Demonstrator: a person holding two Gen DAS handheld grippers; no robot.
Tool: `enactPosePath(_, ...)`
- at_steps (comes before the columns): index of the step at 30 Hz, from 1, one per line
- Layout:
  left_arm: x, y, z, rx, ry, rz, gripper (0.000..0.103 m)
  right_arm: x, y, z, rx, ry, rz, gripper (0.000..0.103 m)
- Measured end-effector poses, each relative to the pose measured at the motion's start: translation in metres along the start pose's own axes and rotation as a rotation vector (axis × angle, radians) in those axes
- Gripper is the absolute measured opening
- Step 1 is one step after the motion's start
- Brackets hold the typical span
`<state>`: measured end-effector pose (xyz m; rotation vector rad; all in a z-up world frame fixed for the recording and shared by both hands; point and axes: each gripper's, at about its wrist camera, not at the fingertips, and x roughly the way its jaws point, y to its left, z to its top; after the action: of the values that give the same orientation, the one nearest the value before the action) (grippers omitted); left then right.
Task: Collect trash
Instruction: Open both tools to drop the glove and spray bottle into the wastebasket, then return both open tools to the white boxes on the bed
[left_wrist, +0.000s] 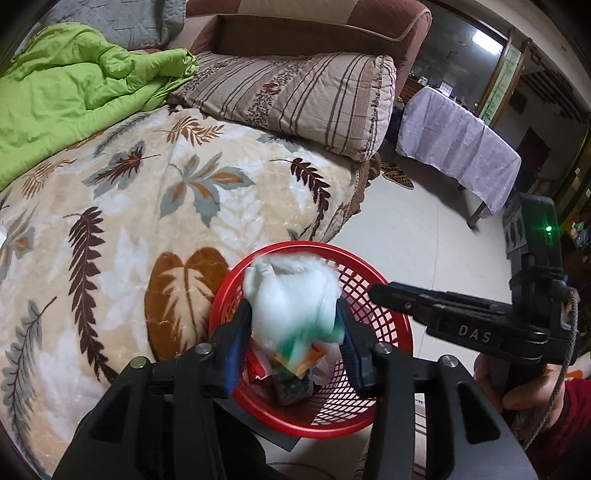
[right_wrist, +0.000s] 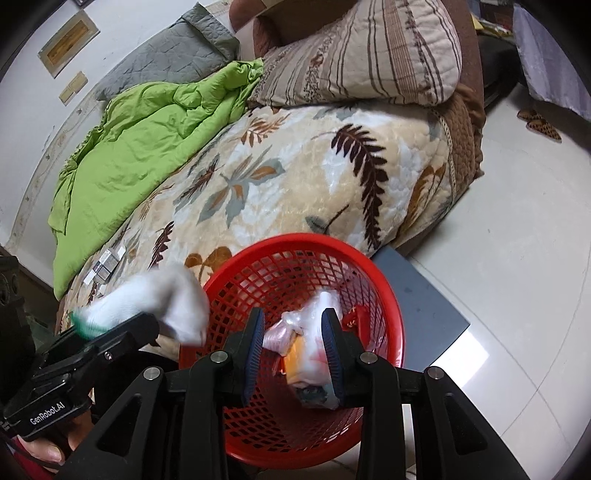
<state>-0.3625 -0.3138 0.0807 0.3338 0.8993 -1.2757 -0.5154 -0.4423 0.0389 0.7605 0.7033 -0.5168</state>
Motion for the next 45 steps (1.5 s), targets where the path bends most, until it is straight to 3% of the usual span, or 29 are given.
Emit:
enactPosePath(5, -0.013, 0.007, 0.003, -0.02, -0.032, 0.008, 0.051, -0.004, 0.007, 0.006, -0.012, -0.018, 0.001, 0.036)
enactPosePath(10, -0.028, 0.018, 0.003, -0.035, -0.062, 0.028, 0.053, -0.001, 0.023, 0.012, -0.032, -0.021, 0.027, 0.042)
enactPosePath(20, -0.072, 0.081, 0.0, -0.159, -0.133, 0.109, 0.056, 0.025, 0.097, 0.022, -0.164, 0.005, 0.134, 0.049)
enactPosePath(24, -0.092, 0.111, -0.008, -0.2, -0.164, 0.166, 0.057, 0.039, 0.129, 0.025, -0.206, 0.018, 0.156, 0.058)
enactPosePath(35, -0.165, 0.224, -0.039, -0.406, -0.31, 0.408, 0.06, 0.076, 0.197, 0.014, -0.31, 0.104, 0.19, 0.062)
enactPosePath(42, -0.204, 0.319, -0.068, -0.596, -0.405, 0.703, 0.061, 0.103, 0.254, 0.022, -0.37, 0.146, 0.215, 0.064)
enactPosePath(45, -0.209, 0.354, -0.09, -0.7, -0.421, 0.722, 0.061, 0.12, 0.288, 0.028, -0.392, 0.154, 0.222, 0.069)
